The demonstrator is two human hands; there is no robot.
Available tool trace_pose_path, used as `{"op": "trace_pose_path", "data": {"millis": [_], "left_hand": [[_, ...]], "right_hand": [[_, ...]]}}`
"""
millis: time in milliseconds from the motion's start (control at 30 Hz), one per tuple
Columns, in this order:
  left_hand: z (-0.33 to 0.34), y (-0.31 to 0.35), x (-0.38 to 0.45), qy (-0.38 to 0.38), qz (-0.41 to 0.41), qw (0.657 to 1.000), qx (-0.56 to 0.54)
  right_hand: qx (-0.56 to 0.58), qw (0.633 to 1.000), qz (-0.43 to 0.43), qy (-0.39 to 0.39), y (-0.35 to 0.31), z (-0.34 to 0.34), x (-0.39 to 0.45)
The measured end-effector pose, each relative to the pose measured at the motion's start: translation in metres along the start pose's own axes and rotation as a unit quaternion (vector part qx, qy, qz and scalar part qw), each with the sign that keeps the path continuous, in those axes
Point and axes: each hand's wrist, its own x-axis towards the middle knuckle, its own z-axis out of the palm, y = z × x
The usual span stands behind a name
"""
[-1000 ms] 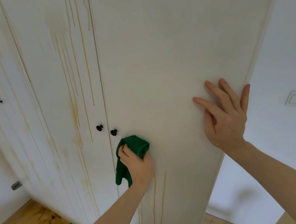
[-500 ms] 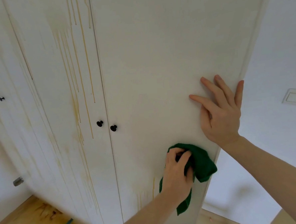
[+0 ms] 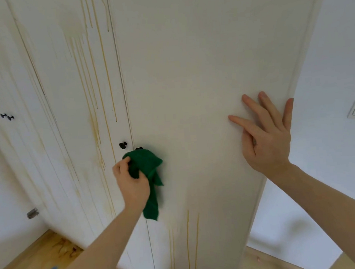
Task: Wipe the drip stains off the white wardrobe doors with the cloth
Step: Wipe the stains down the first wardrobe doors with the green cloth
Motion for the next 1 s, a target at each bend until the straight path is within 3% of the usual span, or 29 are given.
{"op": "trace_pose_path", "data": {"millis": [333,500,733,900,1000], "left_hand": [[0.038,-0.024,-0.021,-0.048,-0.053,0.997,0.040],[0.058,-0.020,-0.070,-0.092,-0.018,0.995,0.014],[0.097,0.018,-0.155,-0.218,0.025,0.975,-0.022],[0.112,0.049,-0.191,-0.351,0.078,0.933,0.002],[0.106,0.054,-0.192,-0.364,0.079,0.928,-0.017]], "right_hand": [[-0.009,1.000,-0.006,0.016,0.001,0.005,-0.002],[-0.010,1.000,-0.008,0.020,0.001,0.006,-0.003],[-0.014,1.000,-0.010,0.018,0.002,0.007,-0.003],[-0.012,1.000,-0.009,0.007,0.001,0.004,-0.002],[0.012,1.000,-0.012,-0.022,-0.001,-0.003,-0.001]]}}
